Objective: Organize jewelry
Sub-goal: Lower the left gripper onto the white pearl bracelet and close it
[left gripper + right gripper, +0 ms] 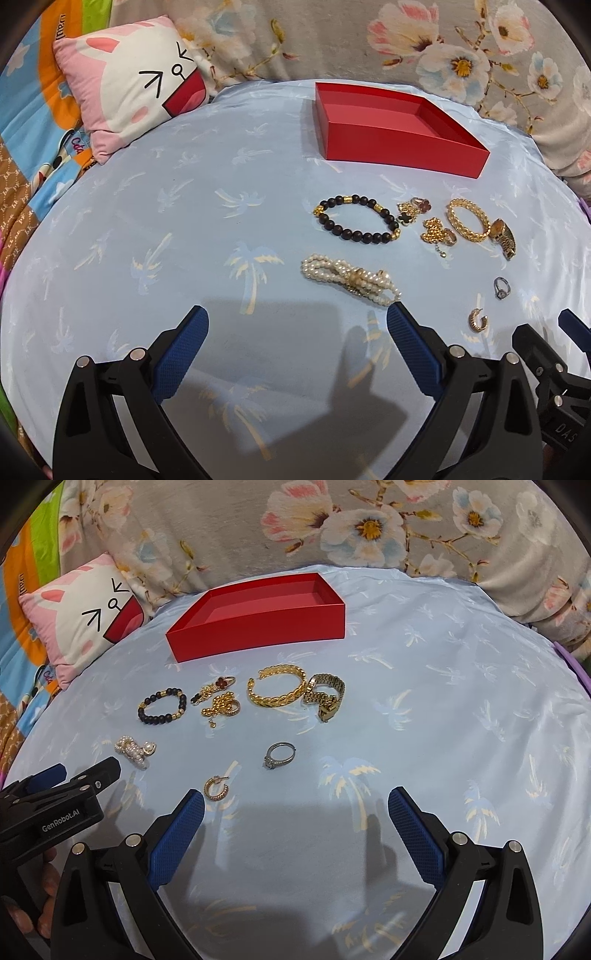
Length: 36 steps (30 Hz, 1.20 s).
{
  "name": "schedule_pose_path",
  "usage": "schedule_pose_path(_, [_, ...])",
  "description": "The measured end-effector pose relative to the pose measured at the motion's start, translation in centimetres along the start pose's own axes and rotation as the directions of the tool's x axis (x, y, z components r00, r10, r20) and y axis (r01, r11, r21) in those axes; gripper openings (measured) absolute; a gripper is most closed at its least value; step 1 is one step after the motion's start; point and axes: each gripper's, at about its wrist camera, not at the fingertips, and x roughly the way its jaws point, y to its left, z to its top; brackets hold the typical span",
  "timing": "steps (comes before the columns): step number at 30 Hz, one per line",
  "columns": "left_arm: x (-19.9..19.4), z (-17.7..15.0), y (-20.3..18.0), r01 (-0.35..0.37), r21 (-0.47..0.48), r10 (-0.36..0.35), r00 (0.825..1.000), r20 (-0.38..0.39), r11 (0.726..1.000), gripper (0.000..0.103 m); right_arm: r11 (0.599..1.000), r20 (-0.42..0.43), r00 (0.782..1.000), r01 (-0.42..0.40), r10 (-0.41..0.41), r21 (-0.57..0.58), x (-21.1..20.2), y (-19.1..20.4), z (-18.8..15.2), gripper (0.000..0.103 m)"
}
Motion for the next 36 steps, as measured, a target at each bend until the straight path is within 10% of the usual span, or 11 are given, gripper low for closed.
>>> schedule_pose_path(11, [2.2, 1.4, -2.5, 0.019, 0.028, -0.018, 0.999, -0.043, 0.999, 0.094, 1.0, -0.005, 1.0, 0.007, -0.007, 0.024, 0.4, -1.2, 0.7, 0.098])
schedule_pose_path(23, [2.3, 1.1, -0.7, 0.011, 0.013, -0.01, 0.999, -0.048, 1.0, 0.05, 1.0, -0.015, 1.0, -0.003, 0.003, 0.024, 0.8, -1.3, 0.8, 0.098])
schedule_pose_path(28, [2.3, 1.4, -0.4, 0.053, 0.013, -0.053, 0.997, -0.047, 0.998, 0.014, 1.0, -0.016, 1.0, -0.008, 0.008, 0.018, 1.0, -1.1, 0.9, 0.098])
schedule_pose_path(36, [1.3, 2.1, -1.0, 0.114, 0.035, -0.114, 0.993, -0.005, 0.993, 0.009, 1.0, -0.017, 1.0, -0.01, 0.01, 0.03, 1.2, -1.4, 1.7, 0.094])
